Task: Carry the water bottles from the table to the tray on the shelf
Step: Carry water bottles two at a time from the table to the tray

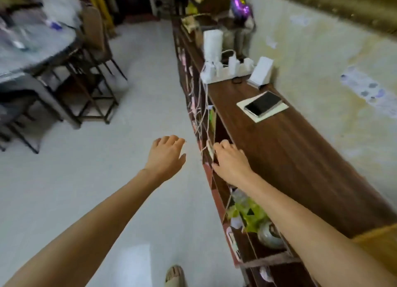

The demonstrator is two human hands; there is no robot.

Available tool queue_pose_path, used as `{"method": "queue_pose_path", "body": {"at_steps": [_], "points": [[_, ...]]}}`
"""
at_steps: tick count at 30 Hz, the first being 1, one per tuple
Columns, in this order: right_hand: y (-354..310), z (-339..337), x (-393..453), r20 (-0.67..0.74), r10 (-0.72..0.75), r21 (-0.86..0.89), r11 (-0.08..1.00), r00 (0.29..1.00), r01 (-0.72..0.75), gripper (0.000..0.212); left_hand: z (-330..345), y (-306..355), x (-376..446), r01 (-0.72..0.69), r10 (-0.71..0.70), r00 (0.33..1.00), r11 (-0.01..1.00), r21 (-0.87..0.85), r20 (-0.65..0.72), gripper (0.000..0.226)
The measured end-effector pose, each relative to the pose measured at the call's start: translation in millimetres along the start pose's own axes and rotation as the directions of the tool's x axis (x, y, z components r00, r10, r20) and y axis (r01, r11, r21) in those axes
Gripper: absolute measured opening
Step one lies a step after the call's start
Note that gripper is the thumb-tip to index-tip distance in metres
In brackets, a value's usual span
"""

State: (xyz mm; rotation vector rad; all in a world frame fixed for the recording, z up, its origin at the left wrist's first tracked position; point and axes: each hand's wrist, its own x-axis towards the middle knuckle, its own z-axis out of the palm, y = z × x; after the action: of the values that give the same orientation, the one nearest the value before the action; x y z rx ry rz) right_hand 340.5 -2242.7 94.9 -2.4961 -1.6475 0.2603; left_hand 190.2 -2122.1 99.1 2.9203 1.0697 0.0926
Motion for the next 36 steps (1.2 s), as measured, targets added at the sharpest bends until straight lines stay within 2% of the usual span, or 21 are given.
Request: {"method": "queue_pose_path", "body": {"at_steps": [4, 8, 17, 22, 27, 33, 36], "points": [[-90, 19, 81, 0.029, -0.188, -0.078, 0.979, 0.982, 0.190, 0.050, -7, -114, -15, 0.224, -0.224, 0.975, 0.972, 0.069, -0.012, 0.047], [-180, 35, 162, 0.037, -0.309, -0.133, 0.941, 0.950, 0.311, 0.049, -16, -223, -15, 0.358, -0.355, 0.934, 0.930, 0.081, -0.047, 0.047], [-343, 31, 338, 0.034, -0.348, -0.112, 0.930, 0.937, 0.350, 0.046, -62, -441, 37, 0.492, -0.490, 0.870, 0.866, 0.086, -0.050, 0.051], [-395, 30, 444, 0.020, -0.378, -0.114, 0.919, 0.925, 0.378, 0.041, -60, -523, 113, 0.495, -0.491, 0.869, 0.865, 0.079, -0.058, 0.049], [-426, 30, 570, -0.005, -0.412, -0.124, 0.905, 0.911, 0.408, 0.045, -55, -593, 220, 0.502, -0.498, 0.864, 0.863, 0.061, -0.066, 0.045], [-463, 3, 740, -0.013, -0.467, -0.093, 0.881, 0.884, 0.464, 0.044, -71, -688, 348, 0.579, -0.577, 0.813, 0.816, -0.003, -0.083, 0.046], [-475, 1, 794, 0.005, -0.471, -0.051, 0.881, 0.882, 0.470, 0.044, -65, -726, 382, 0.601, -0.601, 0.797, 0.799, -0.010, -0.057, 0.047]]}}
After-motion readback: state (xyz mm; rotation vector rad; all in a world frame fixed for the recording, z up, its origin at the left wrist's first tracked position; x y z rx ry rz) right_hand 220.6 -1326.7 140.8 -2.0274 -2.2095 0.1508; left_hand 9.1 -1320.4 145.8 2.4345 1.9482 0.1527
